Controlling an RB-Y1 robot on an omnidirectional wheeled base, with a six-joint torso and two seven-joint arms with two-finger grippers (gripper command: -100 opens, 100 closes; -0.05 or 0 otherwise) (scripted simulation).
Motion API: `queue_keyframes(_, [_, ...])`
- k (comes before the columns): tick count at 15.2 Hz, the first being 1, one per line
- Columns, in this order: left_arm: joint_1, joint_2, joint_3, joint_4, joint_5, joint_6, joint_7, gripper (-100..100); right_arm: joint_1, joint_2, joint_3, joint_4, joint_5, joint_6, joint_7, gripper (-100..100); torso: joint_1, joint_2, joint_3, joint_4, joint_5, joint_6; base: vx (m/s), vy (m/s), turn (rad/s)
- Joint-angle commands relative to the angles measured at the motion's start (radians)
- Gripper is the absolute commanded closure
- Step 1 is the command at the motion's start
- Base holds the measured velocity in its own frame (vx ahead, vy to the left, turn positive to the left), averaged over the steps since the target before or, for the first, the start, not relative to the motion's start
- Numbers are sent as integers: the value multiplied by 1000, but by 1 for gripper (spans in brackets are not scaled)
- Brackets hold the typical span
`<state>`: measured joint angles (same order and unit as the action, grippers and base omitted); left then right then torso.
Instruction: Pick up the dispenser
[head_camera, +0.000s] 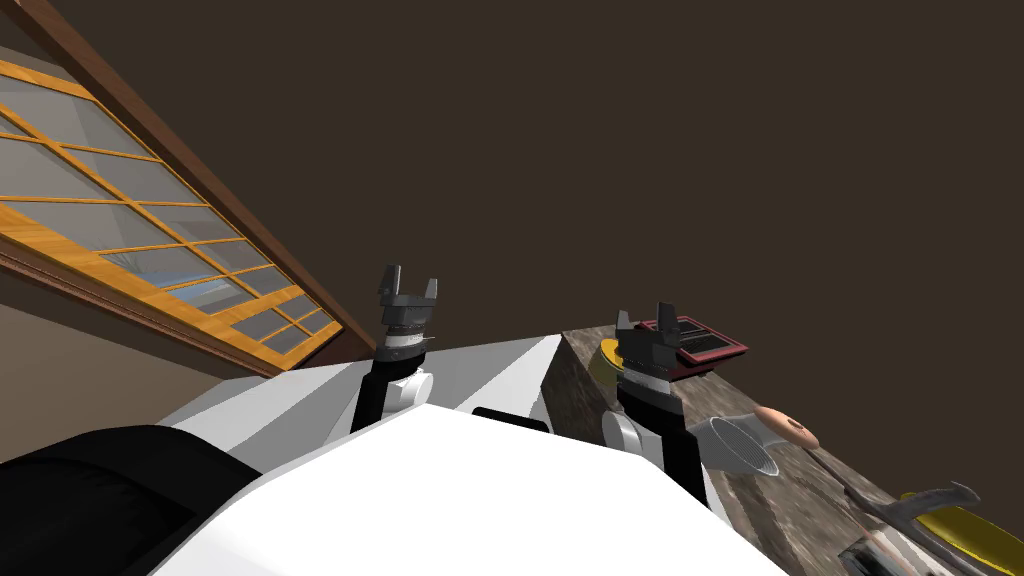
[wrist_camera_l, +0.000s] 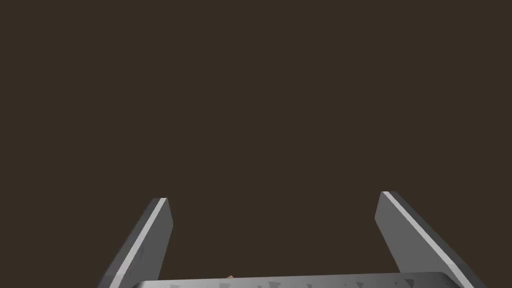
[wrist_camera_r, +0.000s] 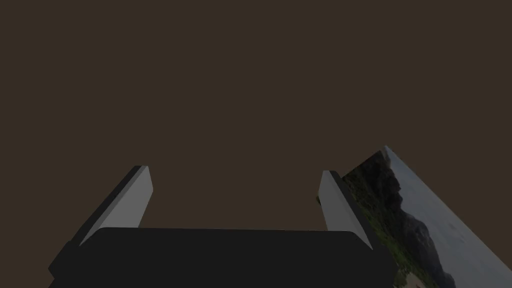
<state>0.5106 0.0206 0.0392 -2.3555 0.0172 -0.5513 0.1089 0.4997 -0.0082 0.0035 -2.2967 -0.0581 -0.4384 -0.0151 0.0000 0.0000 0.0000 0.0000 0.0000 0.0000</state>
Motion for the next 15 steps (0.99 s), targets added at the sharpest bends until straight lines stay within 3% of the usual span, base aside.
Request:
queue_keyframes(1, [0,0,0,0,0,0,0,0,-3,-32,-5,3,-13,14,-5,-100,0,0,0,0,0,0,0,0,0])
queue_keyframes(4, [0,0,0,0,0,0,0,0,-13,-103,-23,15,-64,68,-26,-100,0,0,0,0,0,0,1,9,23])
queue_keyframes(5, [0,0,0,0,0,0,0,0,-13,-103,-23,15,-64,68,-26,-100,0,0,0,0,0,0,2,11,17])
queue_keyframes(7, [0,0,0,0,0,0,0,0,-24,-149,-42,28,-117,122,-47,-100,0,0,0,0,0,0,2,12,23])
queue_keyframes(10, [0,0,0,0,0,0,0,0,-31,-172,-54,35,-148,158,-60,-100,0,0,0,0,0,0,4,11,22])
queue_keyframes(11, [0,0,0,0,0,0,0,0,-38,-194,-66,43,-183,194,-73,-100,0,0,0,0,0,0,3,11,22])
queue_keyframes(12, [0,0,0,0,0,0,0,0,-38,-194,-66,43,-183,195,-73,-100,0,0,0,0,0,0,2,11,20])
queue_keyframes(15, [0,0,0,0,0,0,0,0,-53,-238,-94,62,-254,263,-104,-100,0,0,0,0,0,0,2,12,26])
